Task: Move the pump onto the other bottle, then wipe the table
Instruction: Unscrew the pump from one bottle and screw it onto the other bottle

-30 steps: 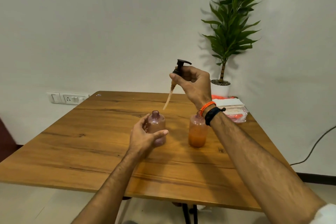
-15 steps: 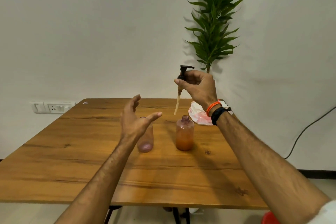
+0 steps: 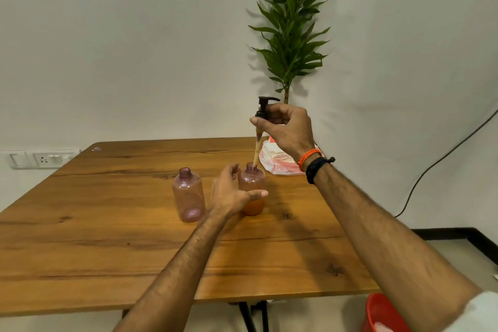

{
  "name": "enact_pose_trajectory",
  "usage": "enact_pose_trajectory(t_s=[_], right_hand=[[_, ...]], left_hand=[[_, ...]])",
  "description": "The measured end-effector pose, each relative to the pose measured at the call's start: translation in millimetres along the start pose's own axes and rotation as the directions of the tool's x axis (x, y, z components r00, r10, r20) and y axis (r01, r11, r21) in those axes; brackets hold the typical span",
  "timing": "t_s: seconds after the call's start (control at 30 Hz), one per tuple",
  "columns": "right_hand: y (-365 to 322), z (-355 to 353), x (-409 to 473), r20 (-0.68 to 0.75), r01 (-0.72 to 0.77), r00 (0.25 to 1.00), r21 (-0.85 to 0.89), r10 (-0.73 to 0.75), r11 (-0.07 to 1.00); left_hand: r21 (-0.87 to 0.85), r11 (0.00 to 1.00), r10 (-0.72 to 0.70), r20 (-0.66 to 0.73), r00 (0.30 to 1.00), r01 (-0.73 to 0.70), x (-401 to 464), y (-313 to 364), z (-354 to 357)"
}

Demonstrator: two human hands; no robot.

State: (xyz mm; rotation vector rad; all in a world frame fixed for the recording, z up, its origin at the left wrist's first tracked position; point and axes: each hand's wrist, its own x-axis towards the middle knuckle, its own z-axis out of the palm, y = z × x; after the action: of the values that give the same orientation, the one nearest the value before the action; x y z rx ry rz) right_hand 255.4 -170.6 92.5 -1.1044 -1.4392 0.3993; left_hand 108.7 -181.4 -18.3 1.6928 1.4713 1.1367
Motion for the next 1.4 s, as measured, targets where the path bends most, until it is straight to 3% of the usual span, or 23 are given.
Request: enact_pose_trajectory(t_s=[0.33,0.6,0.9,1.4], right_hand=[[9,12,0,0.055,-0.011,0.998,-0.033,0.013,0.999],[36,22,-26,0.109,-0.122,0.985,-0.106,0.133,0.987],[47,26,-39,0.137,-0.155,0.975,-0.139,0.174,0.978],[62,29,-48,0.114,-0.197,0.971,-0.133,0.212,0.971]], left_hand=[[-0.037,0.999,0.025,-0.040,0.999,-0.027,-5,-20,14],[-0.042,0.999,0.009,-0.007,1.000,-0.009,-4,-26,15],[-0.066,0.998,0.005,-0.005,1.000,-0.005,-1,-29,18],[-0.042,0.999,0.008,-0.037,0.999,-0.009,0,-35,21]])
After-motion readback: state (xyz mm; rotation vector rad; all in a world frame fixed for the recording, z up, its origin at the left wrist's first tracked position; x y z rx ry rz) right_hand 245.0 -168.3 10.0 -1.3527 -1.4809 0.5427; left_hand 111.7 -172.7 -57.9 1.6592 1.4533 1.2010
